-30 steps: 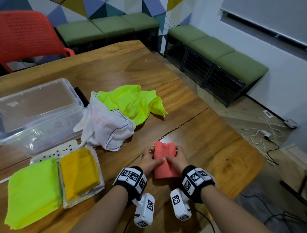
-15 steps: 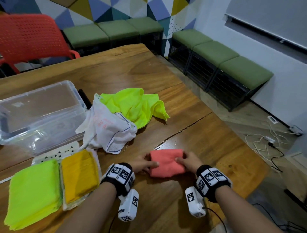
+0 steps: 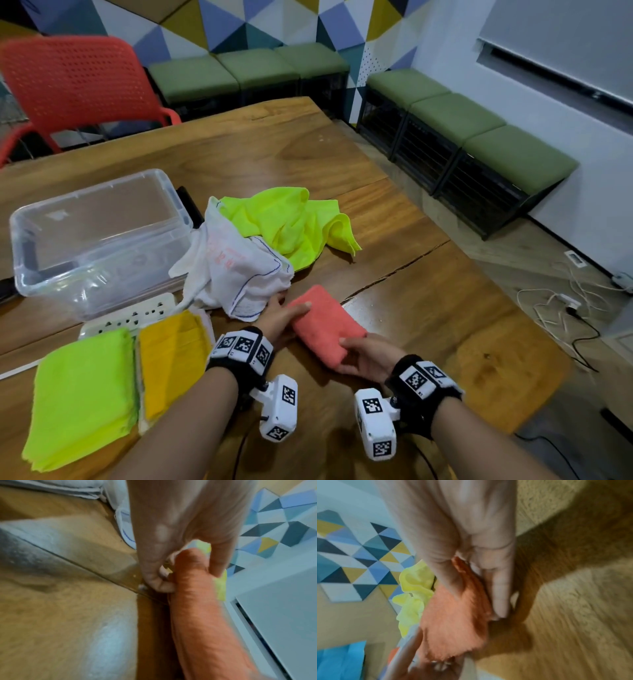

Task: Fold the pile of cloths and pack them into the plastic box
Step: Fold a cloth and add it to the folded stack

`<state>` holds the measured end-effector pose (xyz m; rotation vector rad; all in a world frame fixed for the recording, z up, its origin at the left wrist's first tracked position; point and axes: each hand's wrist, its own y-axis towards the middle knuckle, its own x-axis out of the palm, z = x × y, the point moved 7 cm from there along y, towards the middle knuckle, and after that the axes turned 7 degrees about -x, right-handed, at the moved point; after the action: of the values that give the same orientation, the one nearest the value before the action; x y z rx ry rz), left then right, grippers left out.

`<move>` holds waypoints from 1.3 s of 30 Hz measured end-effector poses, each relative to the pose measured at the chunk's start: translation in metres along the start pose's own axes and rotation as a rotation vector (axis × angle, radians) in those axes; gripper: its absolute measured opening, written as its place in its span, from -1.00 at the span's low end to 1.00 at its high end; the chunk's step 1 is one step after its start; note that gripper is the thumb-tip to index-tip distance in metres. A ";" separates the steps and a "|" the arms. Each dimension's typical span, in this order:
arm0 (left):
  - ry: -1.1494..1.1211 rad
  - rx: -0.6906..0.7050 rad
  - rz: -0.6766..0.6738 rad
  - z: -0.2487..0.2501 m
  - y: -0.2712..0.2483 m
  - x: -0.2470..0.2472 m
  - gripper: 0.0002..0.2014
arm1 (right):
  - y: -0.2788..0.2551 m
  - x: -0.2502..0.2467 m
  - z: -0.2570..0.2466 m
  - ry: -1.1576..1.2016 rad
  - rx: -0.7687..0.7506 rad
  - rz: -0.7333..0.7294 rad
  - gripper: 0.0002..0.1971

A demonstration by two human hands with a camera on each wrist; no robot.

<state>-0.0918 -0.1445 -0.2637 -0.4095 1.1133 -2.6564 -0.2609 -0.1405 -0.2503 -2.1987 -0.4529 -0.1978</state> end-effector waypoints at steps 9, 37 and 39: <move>0.376 0.163 0.083 0.001 -0.008 0.004 -0.40 | 0.022 -0.040 -0.047 -0.624 -0.272 0.272 -0.80; 0.181 0.405 0.384 0.030 -0.064 -0.011 -0.64 | -0.008 0.052 -0.021 -0.230 -0.298 -0.078 -0.13; 0.177 0.402 0.483 0.030 -0.078 -0.037 -0.67 | -0.007 0.078 -0.017 -0.315 -0.370 -0.151 -0.12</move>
<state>-0.0556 -0.0986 -0.1933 0.1568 0.5889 -2.4156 -0.1920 -0.1301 -0.2118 -2.5716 -0.8122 -0.0131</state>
